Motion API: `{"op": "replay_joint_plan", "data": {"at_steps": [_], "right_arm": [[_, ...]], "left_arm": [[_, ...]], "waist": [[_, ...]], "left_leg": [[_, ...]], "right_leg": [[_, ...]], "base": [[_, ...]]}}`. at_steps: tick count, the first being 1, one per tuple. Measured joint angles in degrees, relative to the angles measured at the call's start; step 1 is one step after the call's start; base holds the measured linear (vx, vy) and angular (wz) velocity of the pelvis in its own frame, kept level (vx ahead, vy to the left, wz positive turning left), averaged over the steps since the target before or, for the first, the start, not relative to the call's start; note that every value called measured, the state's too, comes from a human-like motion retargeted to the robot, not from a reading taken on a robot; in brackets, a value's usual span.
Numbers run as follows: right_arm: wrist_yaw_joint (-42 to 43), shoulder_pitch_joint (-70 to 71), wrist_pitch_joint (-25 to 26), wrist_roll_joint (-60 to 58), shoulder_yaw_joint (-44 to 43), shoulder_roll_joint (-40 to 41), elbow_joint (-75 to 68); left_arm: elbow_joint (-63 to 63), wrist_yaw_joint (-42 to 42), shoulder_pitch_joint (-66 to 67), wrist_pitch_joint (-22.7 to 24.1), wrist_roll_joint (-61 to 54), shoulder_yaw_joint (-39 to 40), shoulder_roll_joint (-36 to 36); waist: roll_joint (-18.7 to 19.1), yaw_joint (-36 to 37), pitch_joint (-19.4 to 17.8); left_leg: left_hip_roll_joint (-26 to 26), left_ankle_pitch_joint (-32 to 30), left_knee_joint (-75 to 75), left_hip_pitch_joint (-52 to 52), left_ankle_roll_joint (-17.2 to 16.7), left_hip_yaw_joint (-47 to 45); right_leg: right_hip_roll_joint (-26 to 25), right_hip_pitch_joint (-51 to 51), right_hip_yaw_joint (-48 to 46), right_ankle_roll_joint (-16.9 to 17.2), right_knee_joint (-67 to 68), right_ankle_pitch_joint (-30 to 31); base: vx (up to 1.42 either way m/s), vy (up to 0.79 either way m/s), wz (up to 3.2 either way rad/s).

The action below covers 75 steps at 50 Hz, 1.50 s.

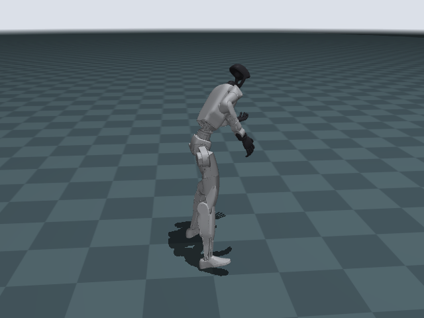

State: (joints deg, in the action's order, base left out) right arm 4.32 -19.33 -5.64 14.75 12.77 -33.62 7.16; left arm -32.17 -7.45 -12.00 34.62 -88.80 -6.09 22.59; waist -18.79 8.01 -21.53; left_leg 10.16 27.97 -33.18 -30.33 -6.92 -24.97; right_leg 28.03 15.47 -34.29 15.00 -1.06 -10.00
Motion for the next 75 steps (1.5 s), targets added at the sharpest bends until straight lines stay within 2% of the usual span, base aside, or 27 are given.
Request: {"op": "replay_joint_plan", "data": {"at_steps": [2,4,8,10,11,12,13,15,17,20,23,25,28,31,35,40,42,45,48,51,54,56,60,64,68,70,75], "right_arm": [[-4.10,-3.92,2.57,3.02,-2.68,-4.14,2.11],[-7.60,-4.64,3.85,4.75,-3.99,-8.69,5.04],[-10.21,-2.64,5.24,5.97,-4.85,-16.55,8.75],[-7.57,0.59,5.63,6.50,-4.54,-20.42,8.80],[-5.46,1.94,5.27,6.47,-4.78,-22.79,8.57],[-3.26,3.15,4.73,6.52,-5.12,-25.05,8.30],[-0.90,4.05,3.83,6.73,-5.66,-27.09,7.93],[3.92,6.31,2.25,6.75,-6.20,-29.78,6.32],[7.04,9.40,1.64,10.06,-5.45,-28.44,2.55],[7.89,10.00,1.10,17.27,-4.26,-19.29,-2.15],[6.68,9.04,0.98,20.62,-3.65,-9.97,-4.03],[4.88,7.35,1.62,19.39,-4.05,-4.63,-4.45],[2.25,7.11,3.62,17.29,-1.93,0.90,-4.51],[1.56,6.94,3.26,17.34,3.22,3.59,-2.55],[-4.02,10.33,2.87,8.85,8.58,1.02,2.40],[-6.36,9.30,-0.26,-4.42,5.62,-4.29,7.99],[-4.31,6.67,-1.70,-6.68,3.13,-4.93,8.40],[-0.81,2.57,-4.09,-6.78,-0.06,-4.38,8.29],[0.63,1.32,-5.16,-3.68,-1.12,-3.48,7.95],[-0.49,3.08,-5.05,-2.30,-1.28,-4.39,7.89],[-1.00,5.72,-4.99,-5.54,-2.12,-5.95,8.20],[0.17,7.05,-5.06,-7.80,-2.67,-5.64,8.21],[4.68,8.78,-3.86,-6.97,-2.35,-0.92,7.01],[9.27,10.94,-1.87,-3.69,-0.84,5.18,6.76],[10.77,12.58,-1.13,-2.10,-0.58,7.88,9.19],[11.60,13.30,-1.01,-1.45,-0.51,8.77,10.56],[13.22,12.37,-3.19,6.68,1.30,9.60,11.21]], "left_arm": [[4.05,7.15,-2.12,-9.45,-7.97,10.48,4.77],[15.52,9.05,-5.19,-12.15,-6.29,18.78,12.93],[54.82,0.79,-15.44,-14.72,-0.40,25.16,34.16],[84.04,-7.81,-28.87,-23.72,2.46,24.28,48.91],[97.12,-11.99,-37.53,-30.12,6.11,24.00,55.96],[108.18,-15.76,-45.58,-35.73,10.19,23.80,62.25],[115.19,-18.71,-52.41,-39.79,15.13,23.75,67.01],[119.42,-24.29,-62.02,-40.14,16.21,21.86,70.68],[111.79,-24.83,-71.55,-36.12,9.31,8.40,64.34],[101.53,-17.64,-85.52,-32.00,2.66,-13.72,50.97],[90.29,-16.38,-83.31,-23.85,2.99,-18.67,40.97],[79.49,-20.28,-73.85,-17.93,10.14,-13.84,34.54],[64.11,-25.70,-57.40,-11.55,17.46,-2.66,23.39],[52.93,-24.76,-42.37,-9.38,18.33,6.77,10.27],[45.57,-20.93,-29.00,-7.67,15.37,14.64,-3.59],[34.60,-30.14,-19.09,-2.22,32.04,20.44,-13.63],[29.12,-34.36,-18.19,-2.82,43.62,22.96,-13.95],[21.17,-39.21,-19.18,-7.52,63.06,26.29,-9.65],[15.56,-43.37,-22.71,-12.67,76.31,26.06,-1.52],[10.89,-43.88,-26.80,-16.79,84.98,22.74,7.05],[6.20,-41.05,-29.35,-18.60,89.04,16.68,13.26],[3.28,-39.46,-29.89,-18.65,89.77,10.75,15.18],[-0.02,-34.91,-27.99,-16.39,77.30,-4.77,12.15],[1.81,-17.31,-18.05,-15.12,32.47,-19.07,1.04],[10.71,-2.21,-5.58,-22.93,-1.87,-25.75,-7.57],[15.64,-0.46,-1.64,-23.83,-11.96,-27.76,-10.10],[22.79,1.57,4.68,-18.67,-23.15,-31.36,-11.67]], "waist": [[4.45,-1.84,0.92],[8.48,-3.47,1.80],[9.70,-10.17,4.96],[8.76,-14.29,6.82],[8.11,-16.20,7.79],[7.92,-17.71,8.66],[8.66,-18.44,9.34],[11.20,-17.86,8.84],[13.53,-14.91,7.21],[13.06,-8.92,6.26],[9.85,-6.66,7.94],[7.99,-7.20,10.04],[7.74,-8.49,10.76],[8.74,-7.78,10.64],[8.49,-8.09,11.43],[9.06,-12.01,12.42],[8.01,-12.52,13.18],[6.90,-11.22,14.88],[4.58,-10.45,16.57],[1.94,-10.94,17.11],[0.59,-11.28,17.18],[-0.07,-11.80,17.38],[-1.69,-11.56,17.25],[-3.47,-9.31,15.48],[-4.98,-9.08,13.10],[-6.64,-8.98,10.82],[-10.98,-6.17,4.81]], "left_leg": [[-8.28,-2.40,7.47,7.58,2.31,1.64],[-11.99,-10.12,10.14,11.61,3.08,3.52],[-16.90,-25.90,-2.47,10.07,-3.11,6.20],[-13.18,-24.98,-11.41,7.67,-3.98,3.44],[-11.03,-23.07,-12.85,7.43,-1.81,0.37],[-8.34,-21.34,-13.56,7.14,0.26,-2.12],[-4.55,-19.98,-12.81,6.75,2.13,-3.45],[3.28,-18.17,-6.21,6.88,3.70,-4.58],[9.26,-16.79,7.42,8.60,5.42,-4.18],[14.52,-18.50,26.25,12.66,4.82,-2.19],[14.05,-25.54,25.17,11.77,4.58,0.67],[11.27,-26.71,17.77,8.24,3.64,2.05],[6.69,-22.17,10.08,5.49,3.19,2.59],[4.65,-19.81,11.94,8.96,3.32,1.95],[1.90,-19.86,17.65,11.91,6.97,-0.53],[-1.70,-18.99,22.78,14.67,6.79,-2.35],[-4.32,-18.15,23.72,16.13,6.29,-3.40],[-6.67,-17.20,22.30,17.05,6.39,-5.13],[-7.53,-17.85,11.28,13.33,5.55,-6.04],[-5.91,-21.01,-7.22,6.70,1.04,-3.74],[-3.22,-21.38,-18.55,2.29,-3.29,0.74],[-0.48,-19.58,-19.71,1.43,-2.81,2.33],[6.41,-17.28,-8.56,4.81,3.62,0.67],[10.29,-18.55,11.63,11.49,6.44,1.59],[12.70,-16.87,20.44,11.41,5.42,8.52],[13.25,-16.49,19.51,9.09,4.92,8.33],[12.36,-16.26,5.01,-1.79,6.99,7.59]], "right_leg": [[-0.76,-1.47,15.51,-0.56,2.36,-1.12],[-7.26,-0.73,28.53,-2.60,3.92,3.16],[-12.97,-1.96,36.72,-0.11,3.88,6.27],[-14.06,-2.42,36.60,0.00,3.72,4.44],[-12.24,-2.54,36.82,0.00,4.36,3.38],[-10.89,-2.57,36.96,-1.43,5.62,1.91],[-10.50,-2.38,36.93,-5.70,8.10,-0.37],[-10.59,-1.53,37.18,-8.65,15.59,-5.58],[-11.10,0.32,37.85,-11.54,26.21,-12.02],[-10.52,-1.88,37.53,-9.17,33.45,-18.08],[-6.18,-6.47,35.79,-9.09,31.82,-17.50],[-1.84,-8.87,33.81,-11.51,30.62,-14.41],[2.30,-10.86,32.73,-14.66,31.29,-7.62],[-2.42,-9.00,39.39,-17.29,36.13,-8.18],[-13.65,-2.67,48.90,-11.93,38.19,-7.82],[-18.89,-1.23,33.62,-9.45,24.55,-9.92],[-21.18,-2.13,32.71,-8.32,16.83,-8.28],[-22.65,-2.00,38.49,-10.65,12.62,-6.01],[-17.62,-2.60,39.61,-11.02,12.77,-6.86],[-12.54,-6.33,39.25,-9.24,9.97,-7.33],[-9.84,-9.74,39.04,-6.59,7.83,-7.65],[-8.60,-11.16,38.55,-4.87,7.20,-7.68],[-6.55,-12.54,37.56,-3.68,7.47,-7.96],[-5.66,-14.46,37.50,-2.78,6.84,-9.00],[-4.58,-16.42,35.80,-3.28,5.34,-10.27],[-3.18,-16.61,34.20,-0.45,4.90,-9.18],[1.83,-13.52,31.38,-2.26,6.35,-5.77]], "base": [[0.70,1.20,1.51],[0.55,0.89,0.87],[0.57,0.66,1.33],[0.63,0.52,1.54],[0.62,0.66,1.30],[0.60,0.73,0.97],[0.57,0.65,0.53],[0.51,0.60,-0.01],[0.53,0.73,-0.24],[0.62,0.84,-0.17],[0.63,0.82,0.37],[0.58,0.83,0.99],[0.52,0.82,0.88],[0.39,0.61,0.09],[0.28,0.46,-0.33],[0.23,0.37,-0.08],[0.21,0.29,-0.12],[0.18,0.24,-0.45],[0.18,0.19,-0.26],[0.20,0.19,0.01],[0.21,0.22,-0.09],[0.21,0.26,0.09],[0.23,0.32,0.08],[0.26,0.42,-0.28],[0.20,0.54,0.07],[0.16,0.55,0.47],[0.18,0.69,0.41]]}}
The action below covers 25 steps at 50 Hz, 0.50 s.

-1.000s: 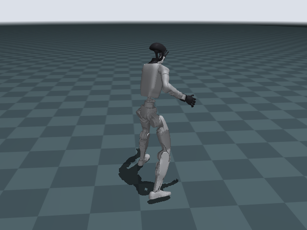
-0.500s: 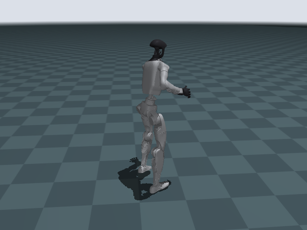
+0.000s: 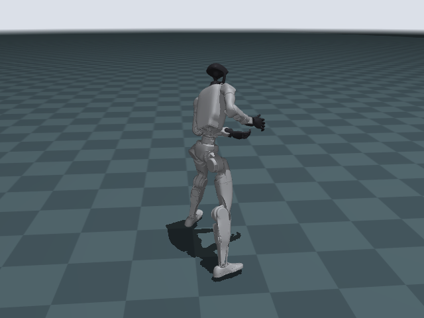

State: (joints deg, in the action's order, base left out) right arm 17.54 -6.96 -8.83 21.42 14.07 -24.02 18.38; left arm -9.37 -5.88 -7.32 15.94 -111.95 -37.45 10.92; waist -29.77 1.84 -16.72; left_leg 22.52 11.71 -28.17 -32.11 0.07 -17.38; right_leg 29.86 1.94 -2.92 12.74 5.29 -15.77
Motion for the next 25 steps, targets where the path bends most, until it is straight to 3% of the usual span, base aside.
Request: {"op": "replay_joint_plan", "data": {"at_steps": [2,6,8,10,13,15,18,20,22,23,25], "right_arm": [[-2.79,-0.81,1.01,3.35,0.74,-1.12,-2.51],[-6.11,-3.78,3.26,0.50,0.77,-2.84,-8.90],[-5.91,-6.49,3.59,-2.10,-0.37,-3.78,-9.77],[-6.55,-9.10,3.33,-1.89,-1.37,-5.19,-8.52],[-10.23,-10.70,3.59,-1.55,-1.43,-9.88,-5.04],[-12.59,-9.96,4.50,-3.24,-0.99,-14.75,-2.56],[-13.12,-6.03,5.28,-4.92,-0.04,-23.12,0.79],[-11.65,-1.55,4.82,-4.49,0.90,-28.17,2.42],[-9.84,2.86,3.41,-4.51,0.58,-32.39,3.41],[-9.14,4.89,3.19,-4.91,-0.05,-33.73,3.48],[-6.09,6.88,2.11,-6.12,-2.78,-34.64,2.79]], "left_arm": [[-0.35,1.64,2.56,0.98,-1.01,0.03,0.82],[-5.60,4.92,5.49,3.10,-1.05,5.59,7.14],[-8.17,6.82,4.90,2.72,-1.05,12.24,13.80],[-7.16,8.91,2.64,1.02,1.31,20.64,21.68],[7.19,8.48,-5.64,-2.56,14.02,32.02,33.45],[25.09,3.87,-15.48,-6.71,27.22,36.20,41.28],[59.34,-6.49,-37.32,-15.45,47.01,32.77,53.27],[82.15,-11.90,-57.45,-21.36,56.04,26.28,61.26],[94.56,-15.92,-76.72,-24.21,59.90,21.06,68.26],[95.88,-18.27,-84.07,-24.39,58.62,18.85,70.88],[93.62,-20.48,-94.44,-23.27,54.47,13.46,72.67]], "waist": [[-0.02,0.17,-0.18],[2.81,0.67,1.93],[6.98,1.66,3.97],[11.46,2.83,6.37],[15.49,3.95,10.05],[15.75,3.24,12.37],[13.86,0.67,14.55],[12.77,-0.94,14.64],[13.91,-1.47,13.70],[15.20,-1.33,12.87],[18.49,-1.28,11.23]], "left_leg": [[-1.54,3.20,-8.16,-5.92,1.14,0.37],[-6.89,8.46,-12.70,-8.55,2.56,-3.35],[-10.37,9.52,-7.12,-4.29,2.67,-5.35],[-14.21,7.84,1.29,2.05,1.66,-6.62],[-20.72,-0.64,6.87,8.98,-2.17,-4.13],[-27.08,-8.08,4.68,10.07,-5.54,3.28],[-33.71,-12.22,-1.34,10.28,-9.04,10.39],[-29.46,-9.89,-4.63,10.58,-6.27,4.35],[-19.77,-6.78,-2.89,11.55,-2.07,-3.46],[-14.82,-5.69,0.32,12.33,-0.11,-5.58],[-6.24,-2.76,9.91,14.21,0.99,-6.30]], "right_leg": [[2.95,1.59,-1.15,-2.84,-0.40,5.13],[7.65,3.25,-10.11,-1.89,-0.62,16.28],[5.42,4.05,-12.53,-2.58,0.69,15.87],[-0.27,5.05,-9.80,-2.34,1.62,13.45],[-9.32,5.10,-2.87,-0.06,-0.52,13.29],[-12.82,4.68,1.81,1.42,-3.00,12.66],[-15.23,4.71,7.08,2.23,-5.29,10.36],[-15.56,5.25,5.60,-0.57,-4.89,8.22],[-15.04,7.12,3.08,-6.02,-0.35,3.10],[-14.95,8.58,3.10,-9.38,3.64,0.39],[-15.01,11.13,3.89,-10.14,13.37,-5.96]], "base": [[0.31,0.91,0.27],[0.37,1.06,0.01],[0.44,1.12,-0.27],[0.46,1.05,-0.28],[0.46,0.94,-0.08],[0.46,0.89,0.35],[0.44,0.85,0.49],[0.36,0.80,0.09],[0.25,0.78,-0.44],[0.24,0.81,-0.59],[0.26,0.89,-0.39]]}}
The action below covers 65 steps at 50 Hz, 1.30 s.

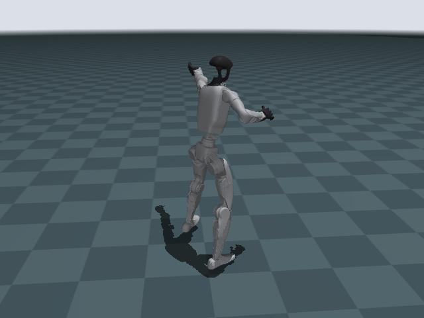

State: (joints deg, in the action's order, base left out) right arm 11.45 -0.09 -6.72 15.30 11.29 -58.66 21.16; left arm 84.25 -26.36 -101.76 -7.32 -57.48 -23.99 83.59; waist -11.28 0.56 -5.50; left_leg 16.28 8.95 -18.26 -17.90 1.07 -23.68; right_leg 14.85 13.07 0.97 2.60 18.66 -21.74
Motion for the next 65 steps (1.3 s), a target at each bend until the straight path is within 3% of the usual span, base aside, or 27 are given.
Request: {"op": "replay_joint_plan", "data": {"at_steps": [3,5,6,9,12,15,18,20,24,26,30,35,38,40,41,42,44,45,48,53,56,58,60,62,63,65], "right_arm": [[4.98,-1.00,-0.47,1.82,-5.23,4.51,-4.03],[6.48,-3.30,-0.10,5.33,-8.33,10.16,-7.24],[6.54,-5.00,-0.19,7.33,-9.77,13.47,-8.40],[5.64,-11.98,-1.70,12.32,-13.67,22.81,-9.98],[5.67,-18.02,-3.12,13.56,-13.32,29.13,-9.93],[6.18,-18.51,-3.11,14.11,-6.18,30.16,-10.69],[2.22,-13.69,-2.44,11.29,1.23,26.19,-10.84],[0.89,-10.41,-3.03,4.81,3.26,23.32,-9.83],[2.65,-8.67,-4.94,-4.33,1.99,21.38,-5.95],[3.45,-9.17,-5.14,-4.51,1.46,21.96,-4.13],[4.25,-8.82,-3.61,-4.25,2.30,23.53,-2.32],[7.05,-4.56,-0.38,-6.93,3.66,25.28,-2.50],[7.44,-0.19,0.79,-9.85,5.68,26.80,-3.84],[4.33,3.41,1.23,-13.46,7.08,27.53,-5.45],[2.11,4.89,0.21,-15.90,7.44,27.45,-6.10],[0.49,6.09,-1.00,-18.17,7.74,27.31,-6.55],[0.78,6.89,-3.92,-21.45,7.93,27.10,-6.48],[2.07,6.82,-5.08,-22.44,7.82,27.28,-6.21],[7.85,3.18,-6.76,-19.53,5.38,28.47,-2.81],[9.68,-4.99,-7.68,-14.39,-3.81,26.14,3.62],[9.17,-11.37,-6.52,-14.68,-9.92,22.54,2.35],[8.01,-16.01,-4.75,-12.85,-12.40,20.65,-0.20],[7.05,-22.24,-2.93,-10.15,-14.76,20.61,-2.04],[8.68,-24.64,1.27,-7.30,-14.58,22.28,-4.18],[10.80,-24.52,3.48,-5.92,-13.44,23.37,-5.22],[15.17,-23.12,5.59,-0.90,-9.55,23.97,-6.52]], "left_arm": [[-7.02,1.41,-4.94,2.03,-8.50,-11.00,-3.74],[-12.38,1.16,-3.10,4.57,-10.28,-15.92,-7.51],[-15.91,-0.41,-0.41,6.82,-8.21,-16.11,-9.36],[-29.45,-7.77,13.12,13.87,4.85,-9.02,-15.06],[-44.58,-15.78,29.90,18.26,21.23,4.61,-21.65],[-57.49,-23.89,43.95,19.27,36.13,14.61,-29.50],[-64.01,-28.46,54.91,17.08,48.06,19.60,-37.82],[-65.79,-29.73,60.81,15.93,53.33,21.46,-43.82],[-67.56,-29.55,70.00,16.34,57.94,21.88,-56.18],[-68.88,-28.12,74.54,17.43,57.85,20.57,-62.21],[-72.75,-22.57,83.45,21.65,48.62,14.94,-73.04],[-79.40,-11.55,89.18,25.72,15.02,3.54,-81.60],[-81.82,-5.42,91.14,22.38,6.49,-1.49,-81.06],[-80.67,1.68,91.28,14.00,24.44,-3.78,-76.15],[-79.28,6.67,90.62,12.91,43.06,-4.63,-71.76],[-78.09,10.51,89.83,13.27,59.59,-5.48,-67.60],[-76.76,12.03,87.56,19.10,80.11,-7.17,-61.16],[-76.31,11.28,86.30,21.38,86.20,-7.92,-58.95],[-76.00,9.50,82.97,22.20,88.58,-8.52,-55.51],[-77.26,7.40,76.83,20.10,81.72,-6.73,-43.80],[-76.77,8.82,72.92,20.60,70.60,-5.71,-31.99],[-75.53,12.11,69.02,20.12,58.36,-6.05,-24.18],[-73.18,19.87,64.31,17.55,40.99,-7.13,-18.77],[-69.43,19.70,57.06,13.02,4.70,-6.38,-19.25],[-66.42,14.93,52.84,13.54,-15.78,-4.31,-21.12],[-55.90,3.00,41.57,18.28,-35.41,-0.24,-22.62]], "waist": [[2.80,0.15,-1.83],[2.94,-0.04,-1.05],[2.65,-0.37,0.08],[2.10,-1.49,3.24],[2.07,-1.24,2.60],[0.76,1.19,-0.60],[-0.64,2.68,-2.77],[-1.06,2.62,-3.48],[-1.59,1.45,-3.10],[-1.71,0.81,-2.55],[0.42,-0.68,-0.96],[0.44,-3.90,0.84],[-0.46,-3.04,0.35],[-1.22,-2.52,-0.03],[-1.63,-2.51,-0.18],[-2.06,-2.48,-0.33],[-3.08,-2.13,-0.74],[-3.63,-1.75,-1.13],[-5.04,0.33,-3.57],[-6.85,1.04,-6.56],[-8.01,0.65,-3.91],[-9.17,0.53,-1.12],[-10.44,1.05,1.24],[-13.38,0.58,2.23],[-14.98,0.30,1.80],[-16.57,-0.74,0.35]], "left_leg": [[7.61,4.16,13.01,1.91,-1.46,-0.01],[9.54,2.62,16.83,2.28,-2.63,-3.13],[9.32,-0.94,16.88,2.02,-2.59,-5.26],[6.87,-9.52,12.63,-0.84,-4.14,-6.70],[3.69,-6.37,3.67,-4.03,-8.34,-3.70],[0.92,-2.38,-0.49,-3.35,-8.51,-5.28],[-1.81,-1.66,1.84,-1.56,-4.73,-8.66],[-3.53,-1.71,4.39,-1.04,-2.24,-9.97],[-8.19,-0.83,9.57,-0.06,-0.05,-11.35],[-11.06,0.70,11.68,1.53,0.08,-11.85],[-14.05,4.63,12.30,4.10,-1.02,-11.86],[-13.43,3.46,-12.22,-6.90,-1.06,-10.26],[-8.70,1.55,-29.42,-13.58,-3.22,-8.17],[-5.05,3.53,-34.40,-15.12,-4.37,-6.60],[-2.87,4.49,-34.30,-14.89,-4.21,-6.37],[-0.69,5.15,-33.66,-14.54,-3.91,-6.31],[3.65,4.81,-29.57,-13.33,-2.71,-6.90],[5.74,4.14,-26.88,-12.68,-2.13,-7.22],[10.32,1.15,-16.09,-10.82,-2.77,-5.29],[17.07,0.29,3.27,-7.84,-5.26,1.27],[20.56,0.13,12.64,-6.47,-5.53,-1.19],[20.97,-6.17,16.12,-6.61,-5.58,-3.30],[20.68,-15.16,15.38,-8.53,-7.98,-2.73],[17.96,-17.40,7.99,-15.51,-8.89,0.20],[16.30,-16.10,3.45,-19.10,-9.40,1.18],[13.37,-12.89,-3.18,-24.67,-9.51,2.71]], "right_leg": [[2.49,0.15,-0.59,5.52,8.30,-5.13],[5.42,-1.80,-1.73,6.77,8.12,-5.80],[6.96,-3.00,-2.34,5.87,6.81,-5.10],[11.67,-7.75,-5.97,1.53,2.23,-1.98],[14.52,-12.57,-9.58,-1.88,0.13,0.42],[12.21,-10.88,-3.70,0.54,3.15,0.73],[5.30,-4.89,2.12,3.13,6.29,0.27],[2.00,-1.79,-2.26,3.77,6.06,-0.29],[-2.16,-0.78,-21.96,6.45,-1.79,0.10],[-5.41,-0.78,-21.96,6.72,-6.14,1.92],[-7.53,0.01,-9.96,2.52,-7.23,3.67],[1.33,-2.58,-12.42,2.99,-8.20,-1.31],[4.72,-4.53,-11.47,3.00,-8.63,-1.44],[6.04,-5.66,-9.76,4.06,-8.63,-1.12],[6.60,-6.31,-9.17,4.30,-8.64,-1.14],[7.21,-6.93,-8.67,4.47,-8.69,-1.13],[8.57,-8.02,-8.08,4.49,-8.94,-1.08],[9.24,-8.49,-7.80,4.42,-9.05,-1.09],[11.19,-9.70,-6.90,4.73,-8.42,-1.57],[14.68,-10.43,-5.64,6.08,-4.26,-0.37],[17.49,-11.36,-7.01,6.76,-6.24,2.20],[19.64,-12.10,-8.89,7.79,-9.61,7.09],[21.43,-12.84,-12.31,6.14,-11.31,11.01],[24.95,-10.62,-17.30,3.07,-10.26,15.77],[26.79,-8.93,-19.33,2.38,-8.96,17.58],[27.74,-5.30,-20.25,1.50,-5.40,17.43]], "base": [[0.37,1.02,0.09],[0.45,1.03,0.49],[0.47,1.00,0.72],[0.48,0.97,0.99],[0.40,0.89,0.73],[0.27,0.70,-0.12],[0.15,0.55,-0.49],[0.09,0.47,-0.33],[0.08,0.43,-0.10],[0.11,0.39,0.01],[0.14,0.35,0.10],[0.16,0.31,0.56],[0.19,0.31,-0.30],[0.20,0.32,-0.64],[0.21,0.34,-0.57],[0.22,0.36,-0.45],[0.24,0.40,-0.37],[0.25,0.45,-0.37],[0.26,0.51,-0.40],[0.33,0.66,-0.25],[0.45,0.83,-0.20],[0.48,0.90,-0.15],[0.41,0.88,0.07],[0.30,0.83,0.51],[0.21,0.80,0.71],[0.16,0.76,0.81]]}}
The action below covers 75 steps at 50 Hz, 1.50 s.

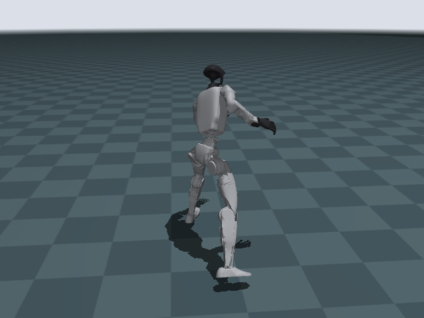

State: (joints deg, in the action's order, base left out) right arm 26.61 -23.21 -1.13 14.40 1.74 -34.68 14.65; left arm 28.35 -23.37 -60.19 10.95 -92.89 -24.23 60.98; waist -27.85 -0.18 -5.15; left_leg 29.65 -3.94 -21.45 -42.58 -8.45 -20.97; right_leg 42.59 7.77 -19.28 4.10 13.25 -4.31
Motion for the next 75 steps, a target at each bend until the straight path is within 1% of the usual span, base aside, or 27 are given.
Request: {"op": "replay_joint_plan", "data": {"at_steps": [2,5,8,10,14,18,23,25,27,30,33,35,40,42,43,44,45,47,50,53,55,60,63,67,70,72,75], "right_arm": [[0.95,3.18,-1.15,7.60,5.94,-1.86,-0.28],[-4.76,8.49,-2.71,10.84,14.45,-5.76,1.35],[-8.18,12.84,-3.44,5.49,19.89,-7.10,4.37],[-8.19,14.22,-4.39,5.49,22.91,-4.82,6.43],[-8.65,17.19,-5.60,15.43,28.11,2.57,7.27],[-10.64,25.30,-5.78,28.93,33.48,10.83,2.42],[-12.06,38.01,-7.15,48.35,38.74,20.72,-5.54],[-13.31,43.05,-3.69,48.77,38.53,24.53,-7.93],[-9.85,48.13,-3.84,37.29,36.72,28.09,-10.25],[8.22,58.00,-24.89,4.44,33.18,29.55,-18.55],[0.63,61.39,-41.34,9.74,32.20,33.48,-22.11],[-10.43,62.15,-44.90,17.98,31.06,35.97,-23.67],[-24.36,60.22,-43.47,28.63,28.57,38.75,-24.87],[-27.14,56.96,-39.53,32.22,29.18,39.51,-23.21],[-29.85,54.48,-32.84,36.06,29.82,40.41,-21.74],[-34.20,51.38,-18.94,44.94,30.26,41.95,-20.04],[-39.36,47.96,-1.41,56.34,30.61,43.81,-18.21],[-28.51,46.39,2.78,56.92,30.96,43.08,-18.39],[-15.51,42.13,-4.81,54.32,32.42,40.72,-15.48],[3.56,37.92,-22.73,41.78,33.69,36.10,-12.11],[9.43,35.86,-27.08,36.48,33.03,32.64,-11.01],[-9.28,28.92,-12.46,52.74,28.79,25.50,-8.50],[-13.54,24.04,-11.90,55.98,25.08,15.01,-5.53],[-11.36,13.21,-15.82,60.77,15.01,-2.42,-5.92],[-5.14,9.68,-19.60,64.96,0.12,-10.99,-16.72],[-6.72,14.84,-16.85,65.74,-11.15,-16.82,-32.02],[-13.70,30.96,-5.69,60.57,-22.13,-31.36,-62.63]], "left_arm": [[13.58,-8.46,-14.79,2.56,1.02,2.64,0.46],[22.68,-9.17,-30.58,3.50,5.21,4.70,2.06],[19.61,-4.12,-34.35,4.20,6.73,1.37,2.99],[15.36,-2.51,-33.00,7.94,5.75,-1.25,2.42],[6.10,-6.49,-26.84,14.71,12.32,-3.22,0.60],[-2.69,-10.98,-21.62,10.68,28.48,-1.77,0.48],[-8.01,-17.23,-17.27,6.39,46.48,-5.12,1.38],[-9.15,-18.40,-16.58,1.77,54.81,-6.82,2.95],[-11.16,-18.96,-15.27,-1.16,61.94,-7.34,4.21],[-13.78,-20.72,-11.77,2.56,72.26,-8.17,6.79],[-16.19,-19.88,-5.57,6.14,78.68,-8.67,8.14],[-18.49,-18.75,0.62,6.98,82.65,-7.66,8.12],[-26.28,-13.16,23.27,6.18,87.92,-1.01,3.73],[-29.48,-9.66,33.65,4.58,88.75,2.45,-0.33],[-31.11,-7.51,38.79,2.71,88.65,4.13,-3.08],[-32.95,-4.89,43.81,-0.87,88.01,5.76,-6.13],[-34.89,-2.05,48.78,-5.30,87.09,7.36,-9.34],[-37.24,-1.98,56.00,-6.86,86.74,8.94,-13.43],[-39.97,-2.96,64.88,-5.43,84.15,9.53,-19.01],[-41.46,-3.33,71.46,-1.52,80.78,9.32,-22.87],[-41.68,-2.03,75.26,0.15,78.24,9.79,-24.51],[-35.31,1.19,83.94,-1.42,71.41,15.14,-31.33],[-26.91,2.68,87.89,-3.02,69.89,22.63,-34.73],[-20.97,2.28,90.54,-2.86,58.72,30.10,-37.29],[-20.82,0.27,89.75,-0.32,55.27,29.29,-35.14],[-20.55,1.27,87.22,0.38,58.34,25.15,-30.77],[-21.34,6.26,81.35,-0.94,61.45,17.31,-23.46]], "waist": [[0.35,-1.12,-1.62],[1.04,-1.15,-3.01],[1.60,1.20,-3.54],[1.99,3.09,-4.79],[2.41,6.15,-7.68],[3.40,8.49,-8.22],[5.76,12.25,-8.76],[6.50,13.31,-9.21],[7.20,14.33,-10.13],[8.58,15.95,-11.76],[10.76,16.86,-13.54],[12.39,17.07,-14.82],[17.63,15.58,-17.61],[20.22,14.08,-18.72],[21.60,13.12,-19.39],[22.93,11.91,-20.02],[24.24,10.58,-20.64],[26.62,8.74,-22.20],[30.38,6.47,-23.75],[33.76,5.28,-24.03],[34.59,5.02,-24.15],[33.36,4.14,-24.02],[30.40,3.00,-21.37],[24.83,2.81,-13.73],[19.66,2.13,-9.66],[17.41,1.02,-8.40],[18.55,1.05,-6.99]], "left_leg": [[-2.34,0.83,0.95,-1.48,0.27,0.81],[-4.86,-0.97,10.43,1.13,0.15,-0.28],[-6.19,-2.88,19.69,4.72,1.78,-3.55],[-7.64,-3.25,24.01,7.19,3.24,-5.24],[-11.90,-1.40,25.76,10.32,6.19,-5.90],[-14.84,1.08,24.64,11.36,7.63,-6.28],[-16.63,3.57,24.22,13.03,7.92,-8.34],[-17.19,4.32,24.01,13.41,8.15,-9.13],[-17.61,4.81,23.93,13.83,8.43,-9.83],[-17.83,5.20,24.29,14.83,8.04,-10.77],[-17.86,5.44,24.35,15.50,7.74,-11.15],[-17.95,5.54,24.27,15.85,7.65,-11.21],[-18.00,6.00,23.10,16.40,7.18,-11.35],[-17.73,6.35,22.02,16.64,6.88,-11.65],[-17.53,6.59,21.26,16.78,6.73,-11.87],[-17.30,6.81,20.33,16.77,6.71,-12.17],[-17.06,7.02,19.33,16.69,6.76,-12.50],[-15.68,7.61,17.07,16.65,5.55,-13.24],[-12.12,8.45,12.38,15.68,4.29,-14.54],[-6.26,9.88,4.05,13.57,2.75,-16.62],[-1.93,11.06,-2.92,12.77,1.37,-18.61],[8.10,9.07,-11.93,17.48,-0.48,-23.47],[9.92,5.25,-3.71,25.08,0.61,-25.48],[5.87,8.37,17.27,37.36,3.69,-25.76],[-2.22,10.33,19.51,40.13,5.28,-15.87],[-11.00,11.52,13.55,36.68,4.25,-1.59],[-23.63,11.87,7.99,31.45,0.34,20.98]], "right_leg": [[-4.29,3.81,3.19,0.87,3.54,-3.72],[-12.15,8.80,0.47,4.76,5.67,-4.23],[-15.65,10.82,-16.90,2.33,4.63,-0.36],[-17.82,9.60,-25.39,1.40,2.01,1.19],[-20.01,7.96,-22.00,2.12,-1.05,2.97],[-20.00,7.23,-19.26,0.93,-1.84,5.66],[-19.00,5.77,-25.04,0.50,-3.70,10.17],[-18.44,5.15,-27.59,1.01,-4.88,12.24],[-18.09,4.79,-28.26,1.71,-5.89,13.71],[-18.05,4.60,-26.98,2.33,-6.70,14.64],[-18.02,4.34,-26.45,2.13,-6.90,15.15],[-18.00,4.21,-25.29,2.05,-6.97,14.92],[-17.82,4.80,-16.35,2.68,-6.63,12.85],[-17.30,5.06,-11.42,3.90,-6.28,13.07],[-17.02,5.24,-8.14,4.87,-6.14,13.38],[-16.78,5.63,-4.14,6.07,-6.07,13.66],[-16.56,6.12,0.21,7.38,-6.03,13.92],[-16.55,6.86,7.96,9.73,-6.26,12.98],[-14.48,8.66,8.89,9.05,-6.38,8.66],[-9.33,10.93,-4.73,4.86,-6.08,2.65],[-5.74,12.54,-13.57,4.29,-5.52,-0.61],[-2.00,16.73,-21.34,1.72,3.80,-3.08],[-3.34,18.20,-21.47,1.41,11.01,0.01],[-11.64,18.83,-20.33,7.41,13.63,-1.71],[-19.84,12.92,-19.59,9.23,3.36,2.05],[-23.44,8.20,-15.84,10.34,-3.93,8.43],[-30.33,5.51,1.05,10.90,-8.08,17.32]], "base": [[0.15,0.67,0.74],[0.16,0.56,0.13],[0.19,0.53,-0.62],[0.22,0.51,-0.35],[0.22,0.43,0.27],[0.17,0.33,0.15],[0.10,0.22,-0.23],[0.04,0.13,-0.24],[0.01,0.09,-0.22],[-0.03,0.06,-0.21],[0.00,0.00,0.00],[-0.06,0.00,-0.01],[-0.08,-0.04,0.01],[-0.10,-0.09,-0.11],[-0.11,-0.12,-0.16],[-0.11,-0.15,-0.19],[-0.12,-0.18,-0.26],[-0.14,-0.21,-0.39],[-0.15,-0.27,-0.70],[-0.13,-0.36,-1.14],[-0.08,-0.47,-1.45],[0.04,-0.66,-1.59],[0.23,-0.93,-1.22],[0.35,-0.98,-1.32],[0.40,-0.87,-1.20],[0.34,-0.72,-0.66],[0.25,-0.73,-0.95]]}}
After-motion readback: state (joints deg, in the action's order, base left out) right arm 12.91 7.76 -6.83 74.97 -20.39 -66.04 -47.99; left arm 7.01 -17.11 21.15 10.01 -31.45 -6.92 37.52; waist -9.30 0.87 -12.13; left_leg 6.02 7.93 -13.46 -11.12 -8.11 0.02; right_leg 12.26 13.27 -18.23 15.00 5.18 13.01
